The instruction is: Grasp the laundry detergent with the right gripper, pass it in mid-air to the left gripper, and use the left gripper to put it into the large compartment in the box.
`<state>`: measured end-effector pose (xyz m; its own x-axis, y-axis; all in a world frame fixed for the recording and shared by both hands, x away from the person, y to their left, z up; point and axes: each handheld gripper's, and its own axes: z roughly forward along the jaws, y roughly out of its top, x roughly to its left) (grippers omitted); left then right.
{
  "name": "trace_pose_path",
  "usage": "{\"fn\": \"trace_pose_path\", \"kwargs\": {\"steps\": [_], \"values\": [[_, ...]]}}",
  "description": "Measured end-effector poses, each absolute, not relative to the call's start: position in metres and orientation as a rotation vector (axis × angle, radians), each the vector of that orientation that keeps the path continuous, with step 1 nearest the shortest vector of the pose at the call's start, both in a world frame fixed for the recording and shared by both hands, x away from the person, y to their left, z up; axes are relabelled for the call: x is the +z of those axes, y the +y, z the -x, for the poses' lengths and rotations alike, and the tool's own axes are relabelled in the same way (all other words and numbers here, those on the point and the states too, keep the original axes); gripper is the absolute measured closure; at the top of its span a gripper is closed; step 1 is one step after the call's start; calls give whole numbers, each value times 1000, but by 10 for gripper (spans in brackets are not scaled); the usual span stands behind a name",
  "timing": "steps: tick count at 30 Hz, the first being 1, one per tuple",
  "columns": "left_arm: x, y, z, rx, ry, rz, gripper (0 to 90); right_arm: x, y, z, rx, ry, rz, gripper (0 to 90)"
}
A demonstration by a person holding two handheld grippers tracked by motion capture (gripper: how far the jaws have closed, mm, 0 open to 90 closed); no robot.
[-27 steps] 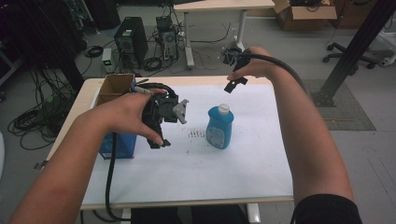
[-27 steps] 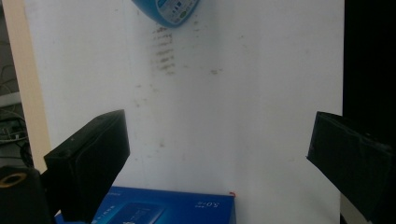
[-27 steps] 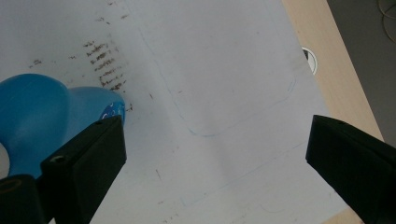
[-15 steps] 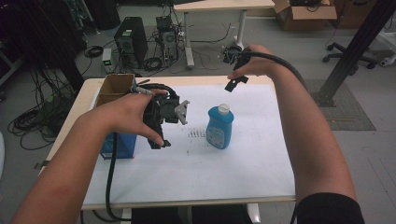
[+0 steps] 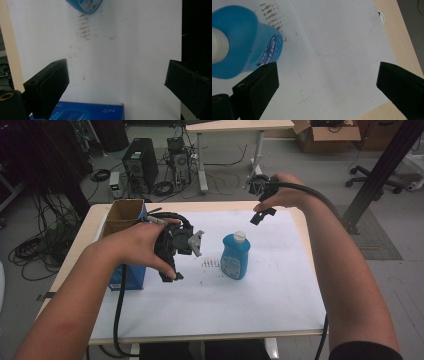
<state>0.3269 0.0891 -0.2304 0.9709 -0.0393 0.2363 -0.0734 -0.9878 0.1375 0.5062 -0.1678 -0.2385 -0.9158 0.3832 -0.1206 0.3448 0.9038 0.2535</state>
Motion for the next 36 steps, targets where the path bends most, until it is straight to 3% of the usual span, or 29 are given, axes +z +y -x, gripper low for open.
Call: {"fn": "trace_pose_path", "kwargs": {"steps": [18, 36], "values": [[-230, 87, -334, 345, -56, -2992, 58, -243, -216, -468, 318, 2889, -578, 43], [-228, 88, -331, 358, -59, -2996, 58, -270, -230, -432, 392, 2892, -530, 42]]}}
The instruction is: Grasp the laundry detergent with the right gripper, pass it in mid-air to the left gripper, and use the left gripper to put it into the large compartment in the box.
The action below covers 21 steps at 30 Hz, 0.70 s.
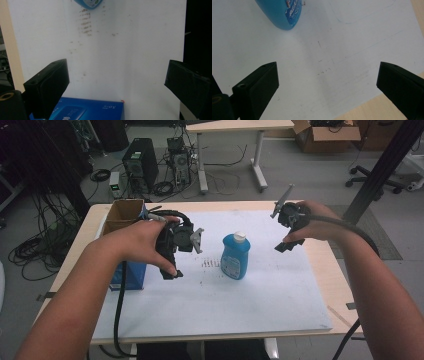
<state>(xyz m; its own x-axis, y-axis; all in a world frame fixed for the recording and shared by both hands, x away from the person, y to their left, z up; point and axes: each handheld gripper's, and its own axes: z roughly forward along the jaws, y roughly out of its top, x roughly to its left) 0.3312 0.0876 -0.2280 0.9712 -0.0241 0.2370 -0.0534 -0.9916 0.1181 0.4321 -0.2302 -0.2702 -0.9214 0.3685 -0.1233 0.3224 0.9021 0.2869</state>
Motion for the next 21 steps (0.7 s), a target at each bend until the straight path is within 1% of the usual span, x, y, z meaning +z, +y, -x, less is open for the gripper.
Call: {"fn": "trace_pose_path", "kwargs": {"steps": [16, 21], "values": [[-231, 87, -329, 366, -78, -3015, 58, -288, -219, -404, 516, 2895, -425, 40], [-234, 88, -329, 353, -71, -3015, 58, -304, -218, -401, 558, 2906, -436, 39]]}}
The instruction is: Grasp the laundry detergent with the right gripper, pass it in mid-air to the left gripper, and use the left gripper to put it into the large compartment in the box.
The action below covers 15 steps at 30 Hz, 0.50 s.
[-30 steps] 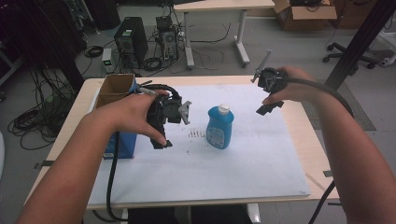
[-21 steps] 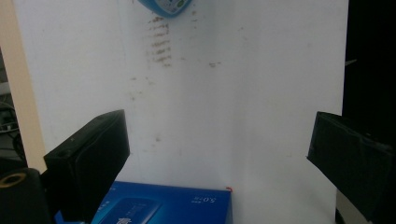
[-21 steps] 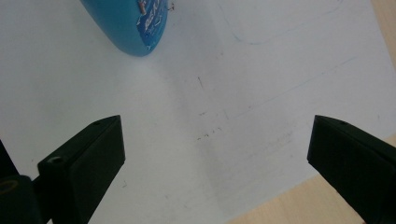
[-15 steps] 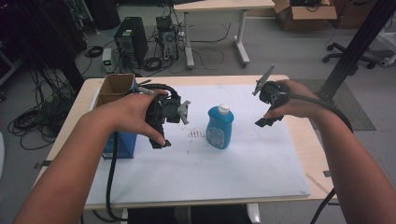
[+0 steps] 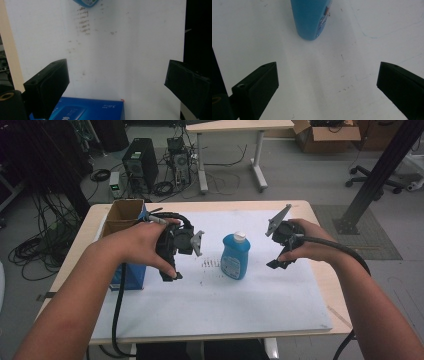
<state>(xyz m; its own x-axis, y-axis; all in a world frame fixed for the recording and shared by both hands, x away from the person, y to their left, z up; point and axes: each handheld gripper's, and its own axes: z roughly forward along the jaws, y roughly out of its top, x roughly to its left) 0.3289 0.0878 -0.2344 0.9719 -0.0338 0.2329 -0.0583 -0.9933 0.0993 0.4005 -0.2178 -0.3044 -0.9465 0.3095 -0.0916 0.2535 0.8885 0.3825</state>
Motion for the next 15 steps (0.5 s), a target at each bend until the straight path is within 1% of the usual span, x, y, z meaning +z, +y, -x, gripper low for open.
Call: {"fn": "trace_pose_path", "kwargs": {"steps": [7, 15], "values": [[-235, 89, -329, 351, -73, -3013, 58, -326, -212, -403, 598, 2925, -455, 39], [-238, 86, -327, 345, -87, -3021, 58, -342, -198, -403, 679, 2918, -431, 39]]}}
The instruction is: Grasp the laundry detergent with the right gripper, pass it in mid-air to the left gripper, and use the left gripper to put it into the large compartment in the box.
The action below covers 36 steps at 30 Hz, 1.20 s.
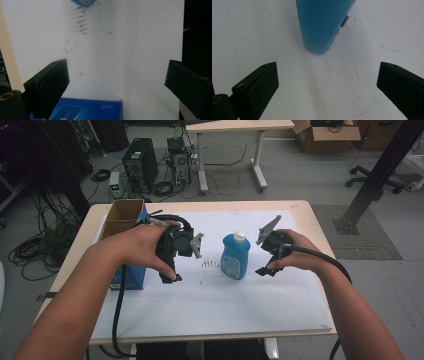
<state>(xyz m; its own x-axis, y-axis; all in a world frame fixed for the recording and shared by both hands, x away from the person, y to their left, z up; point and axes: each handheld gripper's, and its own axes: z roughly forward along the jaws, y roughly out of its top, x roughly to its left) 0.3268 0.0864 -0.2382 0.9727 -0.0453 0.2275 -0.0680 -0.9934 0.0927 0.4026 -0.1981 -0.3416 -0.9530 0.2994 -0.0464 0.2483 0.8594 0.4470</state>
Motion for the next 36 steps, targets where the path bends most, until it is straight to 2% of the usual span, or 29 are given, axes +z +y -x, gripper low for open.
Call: {"fn": "trace_pose_path", "kwargs": {"steps": [36], "values": [[-251, 97, -323, 309, -82, -3011, 59, -389, -179, -399, 1001, 2790, -606, 37]]}}
